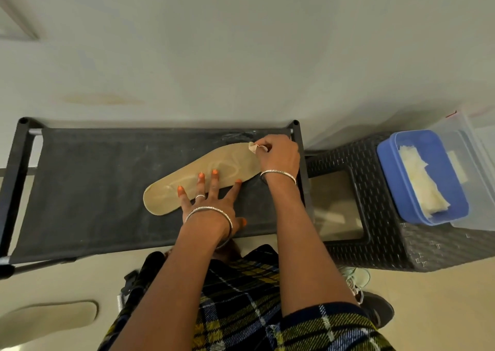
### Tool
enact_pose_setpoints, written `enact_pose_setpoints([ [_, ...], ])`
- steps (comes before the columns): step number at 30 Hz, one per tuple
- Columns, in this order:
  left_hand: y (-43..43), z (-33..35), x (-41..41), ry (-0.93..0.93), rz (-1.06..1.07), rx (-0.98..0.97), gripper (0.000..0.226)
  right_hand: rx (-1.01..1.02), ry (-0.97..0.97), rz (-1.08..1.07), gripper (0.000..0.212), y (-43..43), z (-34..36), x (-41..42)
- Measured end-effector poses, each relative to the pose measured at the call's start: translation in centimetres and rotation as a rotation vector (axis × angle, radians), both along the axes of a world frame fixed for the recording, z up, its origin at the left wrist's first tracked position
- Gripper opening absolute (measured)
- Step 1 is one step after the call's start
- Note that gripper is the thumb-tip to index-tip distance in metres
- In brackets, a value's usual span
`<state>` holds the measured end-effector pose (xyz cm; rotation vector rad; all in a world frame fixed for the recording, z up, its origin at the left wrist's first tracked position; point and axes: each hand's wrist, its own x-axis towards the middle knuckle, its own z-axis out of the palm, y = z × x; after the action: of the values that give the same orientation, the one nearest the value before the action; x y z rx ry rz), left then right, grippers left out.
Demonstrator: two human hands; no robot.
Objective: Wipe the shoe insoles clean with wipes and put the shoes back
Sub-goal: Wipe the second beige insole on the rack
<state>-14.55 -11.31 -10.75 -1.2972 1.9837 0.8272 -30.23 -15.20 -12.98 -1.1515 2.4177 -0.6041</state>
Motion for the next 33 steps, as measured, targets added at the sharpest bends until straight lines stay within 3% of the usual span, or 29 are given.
enact_pose_setpoints([
  [6,-0.1,-0.2,0.0,-0.007,-0.018,0.025,0.09,0.163,-0.004,-0.062,0.007,-0.4,-0.1,-1.7],
  [12,-0.1,-0.4,-0.2,-0.012,-0.027,0.035,0.092,-0.014,-0.023,0.002,0.015,-0.1,0.2,-0.9],
  [18,-0.2,0.0,-0.3,-0.016,-0.029,0.037,0.089,0.199,-0.034,-0.064,0.007,0.7,0.7,-3.2],
  [24,-0.4,-0.4,-0.3,-0.021,-0.026,0.04,0.089,0.009,-0.052,0.014,0.004,0.1,0.4,-1.4],
  [30,-0.5,-0.6,-0.2,-0.025,-0.031,0.035,0.087,0.195,-0.035,-0.049,0.007,0.3,0.7,-3.0],
  [33,-0.6,-0.6,-0.3,-0.024,-0.033,0.046,0.088,0.133,-0.035,0.01,0.004,-0.1,0.4,-2.0],
])
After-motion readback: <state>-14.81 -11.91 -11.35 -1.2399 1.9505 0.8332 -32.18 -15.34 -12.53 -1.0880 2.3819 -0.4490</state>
